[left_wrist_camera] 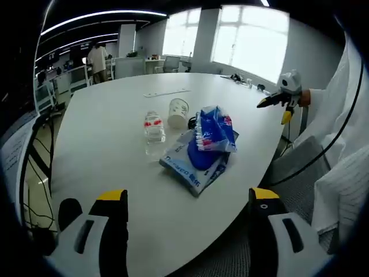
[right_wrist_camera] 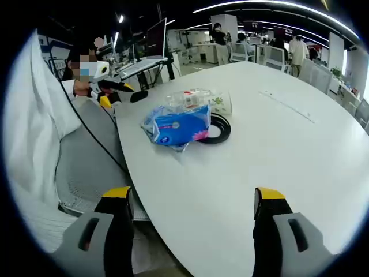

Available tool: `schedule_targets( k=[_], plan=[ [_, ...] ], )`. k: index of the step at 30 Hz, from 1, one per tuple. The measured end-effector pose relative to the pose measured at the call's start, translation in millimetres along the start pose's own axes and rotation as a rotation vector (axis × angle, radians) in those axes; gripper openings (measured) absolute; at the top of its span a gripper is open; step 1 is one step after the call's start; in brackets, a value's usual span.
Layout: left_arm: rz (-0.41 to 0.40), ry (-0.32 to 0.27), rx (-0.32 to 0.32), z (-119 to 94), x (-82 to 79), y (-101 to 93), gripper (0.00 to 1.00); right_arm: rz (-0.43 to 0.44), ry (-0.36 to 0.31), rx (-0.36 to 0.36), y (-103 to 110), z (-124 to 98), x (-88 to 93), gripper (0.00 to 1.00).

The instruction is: Arrange the tabletop items into an orderly group along one side of the table until the central work area is clear of visible clutter.

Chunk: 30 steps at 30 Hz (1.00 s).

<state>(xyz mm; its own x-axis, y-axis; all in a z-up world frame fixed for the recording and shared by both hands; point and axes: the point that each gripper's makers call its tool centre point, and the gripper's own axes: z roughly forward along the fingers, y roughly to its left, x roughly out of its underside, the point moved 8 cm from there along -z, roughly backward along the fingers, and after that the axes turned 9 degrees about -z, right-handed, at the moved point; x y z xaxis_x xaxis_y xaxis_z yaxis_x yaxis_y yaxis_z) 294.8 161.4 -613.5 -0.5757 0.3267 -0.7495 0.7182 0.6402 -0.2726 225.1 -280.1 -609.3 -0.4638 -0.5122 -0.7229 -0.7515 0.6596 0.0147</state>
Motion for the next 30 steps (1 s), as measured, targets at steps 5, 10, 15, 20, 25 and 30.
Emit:
schedule_targets(
  k=[5, 10, 15, 20, 25, 30],
  plan=[
    [0.004, 0.003, 0.004, 0.5, -0.9, -2.9, 0.89, 0.003, -0.003, 0.002, 0.8, -1.5, 1.3, 0.86],
    [0.003, 0.005, 0.006, 1.0, -0.1, -2.7, 0.89, 0.006, -0.003, 0.003, 2.1, -2.6, 2.5, 0.86],
    [0.001, 0.005, 0.005, 0.6, 0.8, -1.1, 0.89, 0.005, -0.003, 0.003, 1.6, -3.1, 2.6, 0.85],
    [0.003, 0.005, 0.003, 0.5, 1.9, -0.4, 0.89, 0.004, -0.004, 0.004, 0.7, -2.7, 1.5, 0.85],
    [0.001, 0.007, 0.003, 0.4, 3.6, 0.5, 0.89, 0.002, 0.001, -0.002, 1.1, -1.4, 2.3, 0.85],
    [-0.004, 0.005, -0.002, -0.6, 5.4, 1.1, 0.88, 0.001, 0.002, -0.009, 0.6, 1.2, 1.6, 0.85]
  ],
)
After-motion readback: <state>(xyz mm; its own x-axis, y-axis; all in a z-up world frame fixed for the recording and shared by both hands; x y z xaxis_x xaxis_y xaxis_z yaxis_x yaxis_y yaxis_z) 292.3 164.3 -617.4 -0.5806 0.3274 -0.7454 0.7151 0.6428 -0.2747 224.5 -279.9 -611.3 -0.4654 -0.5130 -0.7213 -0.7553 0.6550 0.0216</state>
